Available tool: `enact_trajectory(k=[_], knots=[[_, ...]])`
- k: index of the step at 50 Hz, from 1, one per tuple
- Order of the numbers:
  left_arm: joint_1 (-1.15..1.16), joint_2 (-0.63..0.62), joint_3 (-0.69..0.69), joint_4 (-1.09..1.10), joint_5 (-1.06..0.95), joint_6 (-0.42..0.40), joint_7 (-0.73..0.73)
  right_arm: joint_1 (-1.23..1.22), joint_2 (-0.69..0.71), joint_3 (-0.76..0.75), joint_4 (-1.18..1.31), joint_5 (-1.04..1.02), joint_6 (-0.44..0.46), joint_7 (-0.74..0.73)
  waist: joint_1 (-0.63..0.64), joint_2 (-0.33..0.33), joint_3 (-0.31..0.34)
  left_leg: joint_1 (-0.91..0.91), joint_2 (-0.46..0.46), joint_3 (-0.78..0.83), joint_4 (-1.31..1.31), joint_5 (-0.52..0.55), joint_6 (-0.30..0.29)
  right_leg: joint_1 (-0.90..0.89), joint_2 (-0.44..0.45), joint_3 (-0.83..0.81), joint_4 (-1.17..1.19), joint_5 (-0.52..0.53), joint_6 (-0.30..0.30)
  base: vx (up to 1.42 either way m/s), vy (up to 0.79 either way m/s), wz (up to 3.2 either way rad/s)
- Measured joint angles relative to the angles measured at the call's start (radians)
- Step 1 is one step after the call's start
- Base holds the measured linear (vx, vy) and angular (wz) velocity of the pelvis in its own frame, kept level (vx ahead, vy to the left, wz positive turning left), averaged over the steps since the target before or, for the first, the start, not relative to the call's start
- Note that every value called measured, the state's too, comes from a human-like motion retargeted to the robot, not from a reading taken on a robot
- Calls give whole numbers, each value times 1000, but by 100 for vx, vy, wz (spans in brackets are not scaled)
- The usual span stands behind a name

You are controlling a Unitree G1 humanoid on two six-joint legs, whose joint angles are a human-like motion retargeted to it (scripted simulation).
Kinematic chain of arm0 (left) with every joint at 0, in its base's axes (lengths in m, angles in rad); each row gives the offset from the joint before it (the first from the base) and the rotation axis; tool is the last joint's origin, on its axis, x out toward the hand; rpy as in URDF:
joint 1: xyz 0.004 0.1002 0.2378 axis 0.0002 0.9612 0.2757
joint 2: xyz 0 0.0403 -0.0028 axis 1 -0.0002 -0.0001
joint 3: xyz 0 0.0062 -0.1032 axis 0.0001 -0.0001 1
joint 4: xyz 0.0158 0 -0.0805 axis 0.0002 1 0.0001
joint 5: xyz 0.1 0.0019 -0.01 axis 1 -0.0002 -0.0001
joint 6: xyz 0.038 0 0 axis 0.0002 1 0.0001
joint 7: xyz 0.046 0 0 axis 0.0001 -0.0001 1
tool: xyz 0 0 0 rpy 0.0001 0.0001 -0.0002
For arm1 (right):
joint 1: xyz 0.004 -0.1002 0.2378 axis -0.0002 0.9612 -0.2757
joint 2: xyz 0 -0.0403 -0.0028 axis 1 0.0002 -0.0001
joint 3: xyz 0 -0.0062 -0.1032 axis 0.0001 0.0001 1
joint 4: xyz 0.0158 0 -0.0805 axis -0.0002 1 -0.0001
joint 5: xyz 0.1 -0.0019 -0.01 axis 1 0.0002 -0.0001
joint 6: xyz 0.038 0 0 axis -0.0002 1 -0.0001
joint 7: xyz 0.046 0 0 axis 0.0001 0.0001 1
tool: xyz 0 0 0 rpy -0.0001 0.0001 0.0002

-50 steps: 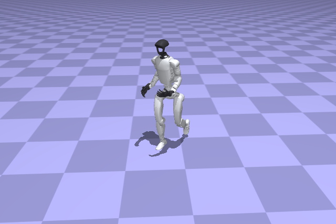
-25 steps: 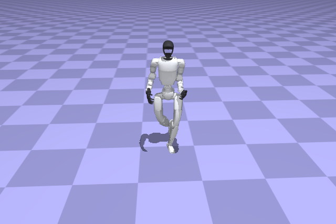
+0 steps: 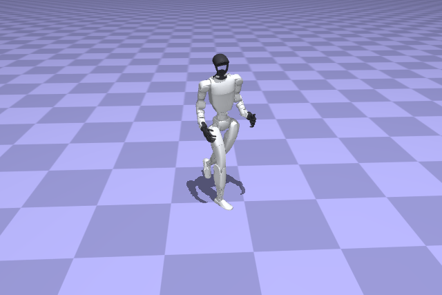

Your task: Walk run

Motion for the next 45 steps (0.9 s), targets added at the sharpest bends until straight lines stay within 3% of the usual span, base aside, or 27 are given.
enact_trajectory(k=[3,4,5,7,10,13,15,18,20,22,23,25,27,30,32,33,35,37,39,42,43,45], knots=[[72,-46,37,144,46,25,-26,-75,-12,11,7,30,7,-6,3,0,6,-158,79,226,342,227,-112,89,-51,-91,23,-91,-22,120,-11,111],[88,-55,47,171,55,32,-34,-102,-7,13,4,48,9,-7,16,-15,5,-205,97,297,402,218,-96,125,-88,-139,7,-103,-12,97,-11,92],[104,-63,56,190,62,38,-42,-128,-1,13,-2,68,10,-7,31,-35,5,-248,106,356,443,174,-59,159,-132,-199,-11,-110,-2,86,-4,87],[133,-77,87,199,72,32,-38,-181,11,14,-23,113,6,-8,81,-62,13,-360,102,428,473,44,-20,230,-139,-215,-75,-104,1,103,3,32],[174,-85,134,159,61,1,-8,-243,2,47,-85,170,-12,-35,200,-97,43,-568,78,475,447,-112,-38,339,-146,-327,-189,-65,-26,95,2,-21],[205,-50,152,87,22,-24,42,-291,-27,98,-165,210,-16,-47,236,-104,74,-736,216,608,375,-245,34,435,-94,-418,-245,-92,-45,100,-11,84],[215,-29,154,44,3,-40,72,-319,-53,126,-208,231,-10,-24,261,-107,86,-833,312,733,304,-320,113,485,-34,-426,-261,-134,-80,107,-16,78],[174,-27,141,35,10,-41,92,-331,-89,81,-204,230,1,52,361,-99,94,-935,330,780,140,-390,161,558,55,-421,-261,-156,-122,120,-5,39],[115,-67,148,39,16,-29,99,-308,-95,40,-150,204,25,93,401,-114,91,-952,326,797,69,-396,157,605,79,-434,-245,-101,-122,115,-1,34],[59,-121,156,35,-3,-28,127,-257,-64,24,-66,159,33,92,402,-170,73,-906,358,857,113,-360,244,642,57,-457,-200,83,-99,168,-17,35],[28,-138,155,29,-18,-34,148,-231,-41,16,-22,142,27,80,410,-200,62,-880,375,862,177,-487,244,647,38,-467,-155,215,-106,191,-16,37],[-26,-152,133,5,-36,-56,203,-156,12,-9,62,117,2,55,389,-176,49,-840,404,782,274,-641,244,617,76,-419,-9,488,-145,167,10,134],[-90,-158,88,-29,-50,-59,251,-58,52,-23,134,107,-13,37,304,-156,87,-839,262,536,356,-722,244,474,145,-337,435,529,-207,177,28,277],[-246,-126,40,-98,-111,0,193,27,118,-63,253,128,3,46,242,-6,92,-735,305,364,372,-832,244,272,314,-341,647,480,-241,151,23,222],[-340,-91,-6,-145,-175,58,117,105,128,-92,280,134,12,83,233,16,95,-661,290,334,362,-864,244,93,294,-339,795,318,-319,153,5,198],[-378,-60,-34,-172,-202,70,88,151,133,-107,274,125,14,103,216,6,91,-608,263,328,319,-861,244,-2,233,-369,847,212,-386,176,-3,268],[-419,6,-72,-228,-214,80,40,245,137,-142,244,76,18,133,127,-1,82,-455,170,246,161,-806,244,-133,27,-444,866,36,-451,175,-5,341],[-398,58,-79,-279,-166,78,11,319,123,-164,204,26,13,131,59,28,79,-315,137,199,17,-652,239,-227,-32,-460,705,13,-412,189,-5,267],[-332,85,-74,-309,-89,94,-8,361,99,-191,165,23,-7,103,-10,71,66,-182,124,177,-130,-352,185,-280,-65,-414,475,16,-255,211,3,210],[-196,123,-35,-318,33,140,-24,322,47,-199,113,111,-72,30,-114,113,68,-36,146,130,-226,150,51,-260,-39,-291,74,-7,-48,198,-28,158],[-148,133,-33,-311,61,146,-16,285,20,-193,96,141,-94,1,-139,116,79,7,141,126,-227,254,14,-232,-44,-251,-16,-40,15,209,-43,109],[-55,140,-36,-293,101,132,24,165,-43,-169,77,161,-102,-52,-181,101,88,75,140,199,-173,333,-40,-181,-113,-292,-82,-107,49,203,-46,70]])
